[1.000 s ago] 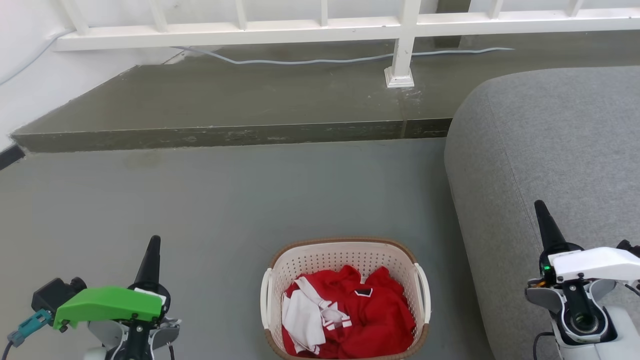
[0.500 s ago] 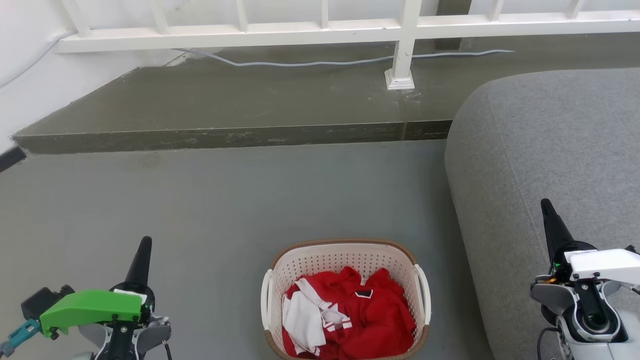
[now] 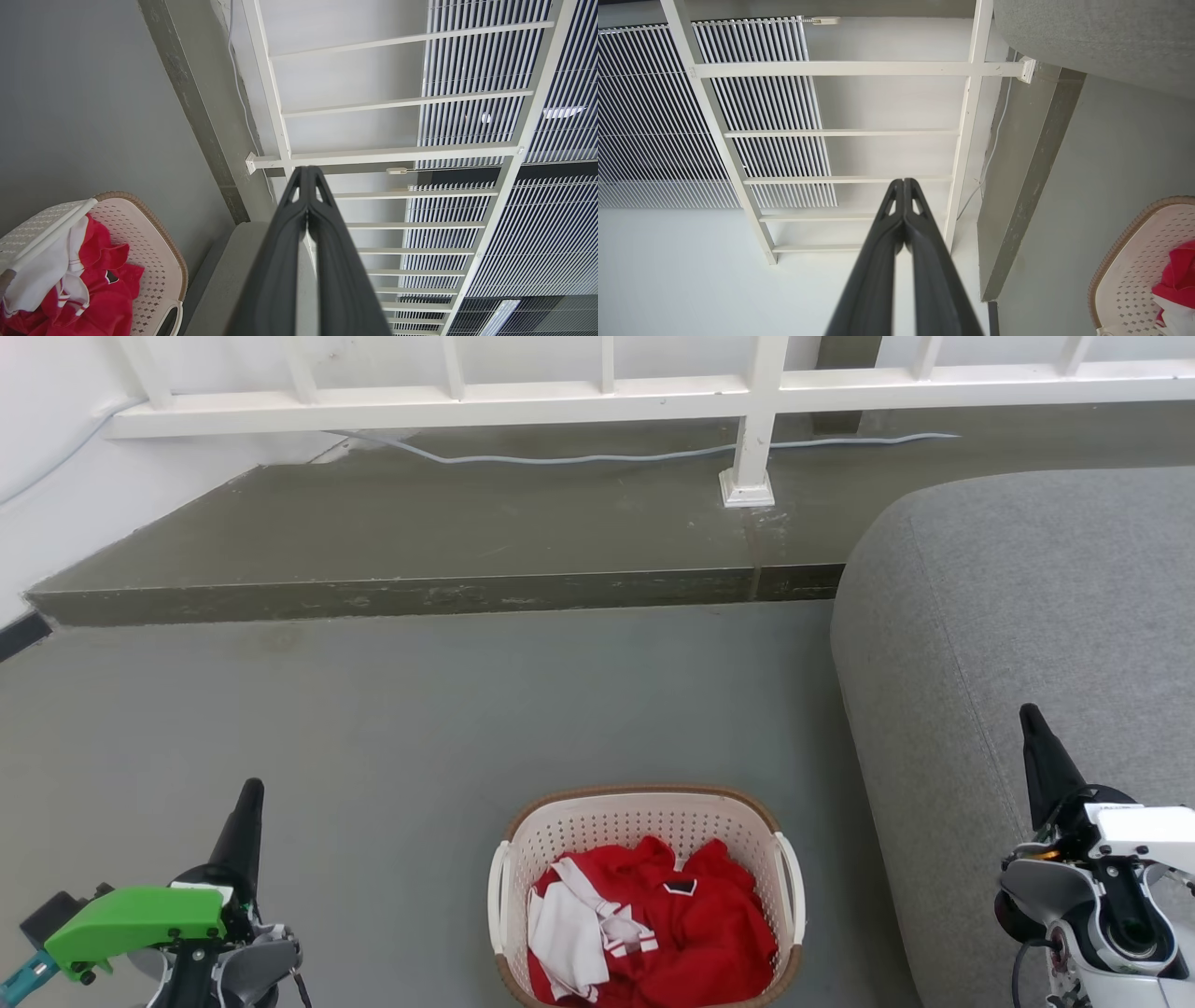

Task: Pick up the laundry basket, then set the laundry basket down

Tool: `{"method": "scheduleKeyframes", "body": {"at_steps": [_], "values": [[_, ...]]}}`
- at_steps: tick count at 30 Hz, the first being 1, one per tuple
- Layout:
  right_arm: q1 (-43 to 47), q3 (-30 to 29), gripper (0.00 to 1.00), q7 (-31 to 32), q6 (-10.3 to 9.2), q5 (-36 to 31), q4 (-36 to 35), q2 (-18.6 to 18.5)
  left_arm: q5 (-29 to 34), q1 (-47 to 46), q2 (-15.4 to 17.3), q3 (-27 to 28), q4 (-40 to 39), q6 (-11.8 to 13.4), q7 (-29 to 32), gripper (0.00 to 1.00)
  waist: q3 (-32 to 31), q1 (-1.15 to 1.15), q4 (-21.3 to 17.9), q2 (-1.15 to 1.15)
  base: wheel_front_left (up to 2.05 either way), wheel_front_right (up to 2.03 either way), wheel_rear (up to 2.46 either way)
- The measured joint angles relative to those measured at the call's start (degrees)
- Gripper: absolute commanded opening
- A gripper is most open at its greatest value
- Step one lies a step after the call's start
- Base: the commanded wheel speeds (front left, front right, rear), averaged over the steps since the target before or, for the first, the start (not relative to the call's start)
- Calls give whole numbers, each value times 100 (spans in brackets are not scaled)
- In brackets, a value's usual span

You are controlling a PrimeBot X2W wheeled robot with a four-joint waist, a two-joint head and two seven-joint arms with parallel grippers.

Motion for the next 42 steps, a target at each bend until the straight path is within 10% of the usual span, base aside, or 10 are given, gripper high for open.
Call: {"method": "scheduleKeyframes", "body": {"at_steps": [42], "values": [[0,-59,0,59,2,271,-29,15,-240,-1,4,68,25,-51,65,0,-6,0,2,0,0,0,0]]}}
